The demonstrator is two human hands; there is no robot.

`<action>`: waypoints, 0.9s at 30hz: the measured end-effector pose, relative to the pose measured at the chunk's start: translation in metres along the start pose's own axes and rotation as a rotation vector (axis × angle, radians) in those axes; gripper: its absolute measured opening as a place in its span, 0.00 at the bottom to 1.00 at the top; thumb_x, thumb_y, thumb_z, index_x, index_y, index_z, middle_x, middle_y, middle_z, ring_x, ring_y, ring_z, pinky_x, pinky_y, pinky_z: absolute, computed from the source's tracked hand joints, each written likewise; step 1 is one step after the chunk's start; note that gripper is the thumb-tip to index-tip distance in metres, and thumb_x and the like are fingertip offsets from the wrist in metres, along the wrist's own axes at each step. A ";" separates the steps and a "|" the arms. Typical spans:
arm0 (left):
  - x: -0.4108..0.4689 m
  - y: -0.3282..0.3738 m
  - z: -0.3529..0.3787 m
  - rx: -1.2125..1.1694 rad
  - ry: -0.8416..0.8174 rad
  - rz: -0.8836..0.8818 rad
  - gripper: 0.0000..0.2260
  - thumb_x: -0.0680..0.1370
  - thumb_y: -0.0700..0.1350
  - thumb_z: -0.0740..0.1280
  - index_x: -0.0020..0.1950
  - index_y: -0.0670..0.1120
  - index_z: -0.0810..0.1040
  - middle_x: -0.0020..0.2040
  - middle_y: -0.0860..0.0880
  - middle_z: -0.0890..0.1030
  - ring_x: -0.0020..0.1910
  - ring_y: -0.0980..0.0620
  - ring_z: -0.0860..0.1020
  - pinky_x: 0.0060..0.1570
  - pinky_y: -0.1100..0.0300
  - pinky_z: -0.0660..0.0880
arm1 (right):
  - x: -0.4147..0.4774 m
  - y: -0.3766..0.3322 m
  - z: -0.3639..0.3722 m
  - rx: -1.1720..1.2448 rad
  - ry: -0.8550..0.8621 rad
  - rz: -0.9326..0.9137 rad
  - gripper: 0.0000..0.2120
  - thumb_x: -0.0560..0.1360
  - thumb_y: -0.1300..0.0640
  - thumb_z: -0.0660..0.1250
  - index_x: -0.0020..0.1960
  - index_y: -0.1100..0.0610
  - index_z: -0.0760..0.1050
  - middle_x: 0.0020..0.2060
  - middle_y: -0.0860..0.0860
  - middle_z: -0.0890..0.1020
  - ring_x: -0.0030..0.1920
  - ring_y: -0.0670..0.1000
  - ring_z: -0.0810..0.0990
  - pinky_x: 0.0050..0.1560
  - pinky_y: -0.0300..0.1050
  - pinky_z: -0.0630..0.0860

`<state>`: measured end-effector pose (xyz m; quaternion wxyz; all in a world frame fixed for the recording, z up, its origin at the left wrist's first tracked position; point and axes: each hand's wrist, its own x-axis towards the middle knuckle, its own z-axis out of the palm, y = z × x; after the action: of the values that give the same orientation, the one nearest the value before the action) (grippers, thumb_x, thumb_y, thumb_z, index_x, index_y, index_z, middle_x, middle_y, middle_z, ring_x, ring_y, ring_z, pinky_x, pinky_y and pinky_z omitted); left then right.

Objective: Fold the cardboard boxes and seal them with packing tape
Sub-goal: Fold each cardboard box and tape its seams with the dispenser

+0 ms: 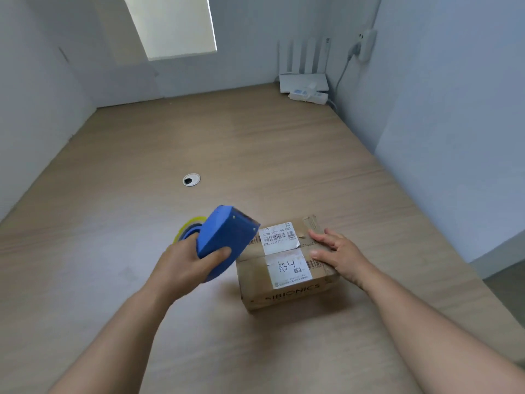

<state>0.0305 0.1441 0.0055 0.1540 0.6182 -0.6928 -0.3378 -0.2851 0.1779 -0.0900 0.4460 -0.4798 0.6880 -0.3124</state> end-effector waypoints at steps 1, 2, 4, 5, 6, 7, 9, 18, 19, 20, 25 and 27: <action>-0.001 0.016 0.001 0.027 -0.073 0.066 0.17 0.67 0.65 0.65 0.44 0.53 0.76 0.41 0.54 0.79 0.39 0.52 0.78 0.36 0.58 0.73 | 0.000 0.000 0.000 0.006 0.001 0.002 0.25 0.72 0.60 0.73 0.67 0.48 0.73 0.75 0.58 0.58 0.73 0.53 0.61 0.73 0.42 0.56; 0.000 0.030 0.005 0.077 -0.151 0.120 0.17 0.69 0.65 0.67 0.46 0.53 0.76 0.41 0.54 0.79 0.39 0.54 0.78 0.37 0.60 0.73 | -0.001 0.001 -0.001 0.002 0.000 0.004 0.25 0.72 0.59 0.73 0.67 0.47 0.73 0.75 0.57 0.58 0.74 0.53 0.61 0.71 0.40 0.55; 0.003 0.047 0.022 0.198 -0.292 0.194 0.15 0.73 0.62 0.68 0.53 0.54 0.76 0.45 0.53 0.80 0.43 0.55 0.78 0.42 0.58 0.76 | -0.001 0.001 -0.002 -0.016 -0.010 0.004 0.24 0.73 0.57 0.72 0.67 0.46 0.72 0.76 0.56 0.57 0.74 0.52 0.58 0.70 0.39 0.54; 0.005 0.052 0.033 0.252 -0.351 0.211 0.16 0.74 0.62 0.67 0.56 0.54 0.75 0.47 0.53 0.80 0.45 0.55 0.78 0.45 0.57 0.77 | -0.001 0.001 -0.002 -0.016 -0.016 0.004 0.24 0.73 0.57 0.71 0.68 0.45 0.72 0.76 0.55 0.56 0.75 0.52 0.57 0.71 0.40 0.53; 0.006 0.053 0.043 0.296 -0.393 0.219 0.18 0.74 0.62 0.67 0.59 0.54 0.74 0.49 0.54 0.79 0.46 0.55 0.77 0.47 0.57 0.77 | -0.001 0.002 -0.002 -0.011 -0.022 0.005 0.25 0.73 0.56 0.71 0.68 0.45 0.72 0.76 0.55 0.55 0.75 0.52 0.57 0.72 0.42 0.53; 0.007 0.053 0.050 0.333 -0.412 0.224 0.19 0.74 0.63 0.66 0.61 0.55 0.73 0.49 0.54 0.79 0.47 0.56 0.77 0.48 0.58 0.76 | -0.002 0.002 -0.002 -0.005 -0.030 0.006 0.25 0.73 0.56 0.72 0.68 0.44 0.71 0.76 0.54 0.55 0.75 0.52 0.56 0.72 0.43 0.53; 0.011 0.053 0.058 0.376 -0.414 0.230 0.20 0.74 0.64 0.65 0.61 0.55 0.73 0.48 0.56 0.78 0.46 0.57 0.76 0.44 0.62 0.75 | -0.001 0.002 -0.002 -0.001 -0.038 0.010 0.26 0.72 0.55 0.72 0.68 0.41 0.71 0.76 0.52 0.54 0.75 0.52 0.56 0.73 0.44 0.53; 0.022 0.060 0.060 0.320 -0.480 0.169 0.21 0.71 0.66 0.64 0.60 0.58 0.72 0.48 0.58 0.77 0.47 0.60 0.76 0.42 0.68 0.75 | -0.007 -0.008 -0.013 0.023 -0.078 -0.044 0.21 0.76 0.58 0.66 0.67 0.44 0.72 0.75 0.48 0.54 0.74 0.49 0.57 0.73 0.44 0.57; 0.021 0.062 0.060 0.319 -0.486 0.166 0.23 0.70 0.68 0.63 0.59 0.58 0.71 0.48 0.59 0.77 0.46 0.60 0.76 0.40 0.69 0.74 | -0.010 -0.011 -0.016 0.093 -0.030 -0.064 0.21 0.76 0.62 0.63 0.65 0.45 0.74 0.73 0.45 0.57 0.72 0.45 0.60 0.71 0.42 0.60; 0.021 0.063 0.060 0.321 -0.491 0.165 0.24 0.67 0.69 0.61 0.59 0.59 0.71 0.47 0.59 0.77 0.46 0.61 0.76 0.39 0.70 0.73 | -0.013 -0.014 -0.019 0.177 0.035 -0.087 0.22 0.74 0.66 0.62 0.63 0.45 0.76 0.71 0.43 0.60 0.68 0.42 0.63 0.67 0.40 0.63; 0.021 0.065 0.060 0.356 -0.491 0.160 0.24 0.69 0.68 0.62 0.59 0.58 0.70 0.47 0.59 0.76 0.46 0.61 0.76 0.38 0.70 0.74 | -0.026 -0.021 -0.023 0.400 -0.073 -0.137 0.22 0.72 0.71 0.62 0.59 0.50 0.75 0.51 0.48 0.79 0.43 0.38 0.76 0.46 0.33 0.74; 0.020 0.066 0.059 0.344 -0.492 0.154 0.24 0.68 0.69 0.61 0.59 0.58 0.70 0.47 0.59 0.76 0.45 0.61 0.76 0.37 0.70 0.73 | -0.028 -0.021 -0.021 0.394 -0.115 -0.137 0.15 0.72 0.69 0.66 0.55 0.54 0.78 0.46 0.47 0.82 0.42 0.39 0.78 0.43 0.34 0.75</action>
<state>-0.0604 0.1417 0.0024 -0.1002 0.4805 -0.8011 -0.3426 -0.2927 0.1972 -0.0545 0.5474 -0.4460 0.5530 -0.4423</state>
